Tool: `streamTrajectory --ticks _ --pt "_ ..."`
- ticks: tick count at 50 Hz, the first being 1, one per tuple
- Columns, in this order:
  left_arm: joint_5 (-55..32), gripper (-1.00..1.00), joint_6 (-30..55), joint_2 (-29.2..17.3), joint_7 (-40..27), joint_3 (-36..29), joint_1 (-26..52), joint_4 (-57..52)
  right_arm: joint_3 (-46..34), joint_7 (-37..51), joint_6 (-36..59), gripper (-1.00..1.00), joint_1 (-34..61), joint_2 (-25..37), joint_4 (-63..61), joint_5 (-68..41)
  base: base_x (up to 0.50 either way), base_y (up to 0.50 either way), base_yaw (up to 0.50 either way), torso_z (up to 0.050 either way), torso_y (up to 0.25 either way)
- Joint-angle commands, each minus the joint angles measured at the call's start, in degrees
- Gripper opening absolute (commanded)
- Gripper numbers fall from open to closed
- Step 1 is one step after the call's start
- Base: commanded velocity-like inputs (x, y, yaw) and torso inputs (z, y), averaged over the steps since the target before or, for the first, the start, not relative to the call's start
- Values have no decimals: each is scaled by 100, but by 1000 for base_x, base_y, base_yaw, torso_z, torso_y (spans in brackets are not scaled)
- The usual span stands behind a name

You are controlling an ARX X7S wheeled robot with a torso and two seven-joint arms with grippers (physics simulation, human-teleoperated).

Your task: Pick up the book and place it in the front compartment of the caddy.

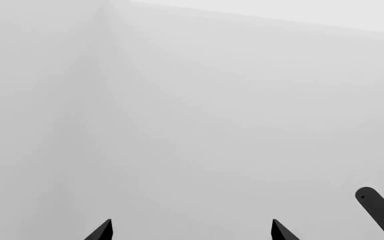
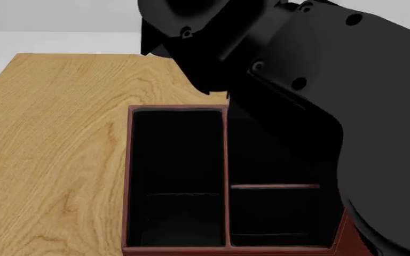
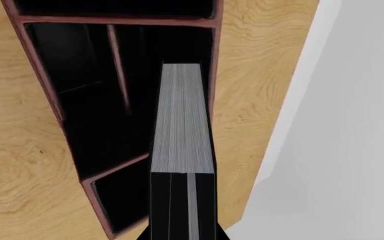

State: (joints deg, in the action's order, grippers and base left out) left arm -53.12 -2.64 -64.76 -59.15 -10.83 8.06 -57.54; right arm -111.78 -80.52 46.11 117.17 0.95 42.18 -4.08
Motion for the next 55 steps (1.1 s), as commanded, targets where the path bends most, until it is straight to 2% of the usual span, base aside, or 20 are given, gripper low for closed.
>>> streamTrajectory --ticks 1,14,22,34,44,55 --pt "16 100 -84 -31 -2 20 -60 16 272 17 -383 -100 -309 -80 529 709 0 0 0 0 0" --pt "44 100 -175 -121 -74 69 -159 -28 591 140 -393 -100 -739 -82 659 1007 0 0 0 0 2" --pt "73 100 -218 -134 -81 70 -184 -21 1132 34 -496 -100 -1109 -91 862 1711 0 0 0 0 1" --pt "129 100 -493 -397 -243 285 -559 -146 1827 -51 -605 -100 -1587 -94 1091 2596 0 0 0 1 2" --pt "201 100 -769 -648 -399 319 -795 -196 1934 -33 -668 -100 -1757 -94 1269 2845 0 0 0 0 1" --pt "218 100 -814 -685 -432 158 -660 -153 1978 158 -720 -100 -1886 -94 1358 2809 0 0 0 0 2"
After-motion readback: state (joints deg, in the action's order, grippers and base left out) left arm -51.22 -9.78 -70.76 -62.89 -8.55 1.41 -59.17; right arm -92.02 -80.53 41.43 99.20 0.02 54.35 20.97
